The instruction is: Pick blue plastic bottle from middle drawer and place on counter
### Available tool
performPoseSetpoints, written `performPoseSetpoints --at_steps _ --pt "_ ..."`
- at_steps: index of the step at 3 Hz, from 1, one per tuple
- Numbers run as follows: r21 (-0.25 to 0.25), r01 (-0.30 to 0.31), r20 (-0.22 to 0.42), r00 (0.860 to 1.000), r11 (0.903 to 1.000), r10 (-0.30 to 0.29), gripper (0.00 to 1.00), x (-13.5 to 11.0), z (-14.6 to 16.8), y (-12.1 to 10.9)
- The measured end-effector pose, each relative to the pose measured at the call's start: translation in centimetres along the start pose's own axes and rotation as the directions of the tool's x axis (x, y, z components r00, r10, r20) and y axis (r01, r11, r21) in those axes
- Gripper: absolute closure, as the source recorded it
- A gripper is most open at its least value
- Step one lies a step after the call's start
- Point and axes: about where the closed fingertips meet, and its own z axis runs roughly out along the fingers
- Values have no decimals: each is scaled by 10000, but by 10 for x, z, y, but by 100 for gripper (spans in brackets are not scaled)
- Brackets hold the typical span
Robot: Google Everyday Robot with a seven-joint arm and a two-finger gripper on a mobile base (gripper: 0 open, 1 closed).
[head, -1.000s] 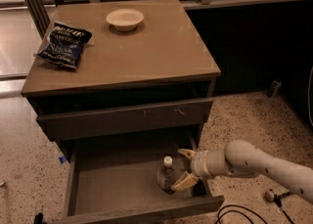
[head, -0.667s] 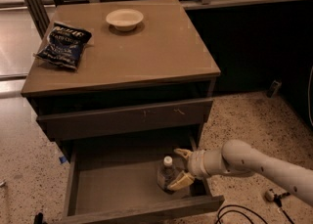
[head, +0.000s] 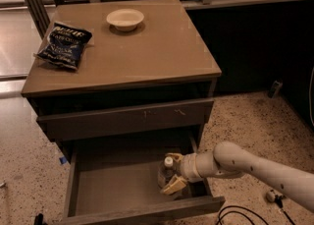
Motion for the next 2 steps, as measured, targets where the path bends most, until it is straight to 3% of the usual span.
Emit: performPoseSetpoints --at_steps 2 --pt "-5 -2 2 10000 10000 2 62 0 0 0"
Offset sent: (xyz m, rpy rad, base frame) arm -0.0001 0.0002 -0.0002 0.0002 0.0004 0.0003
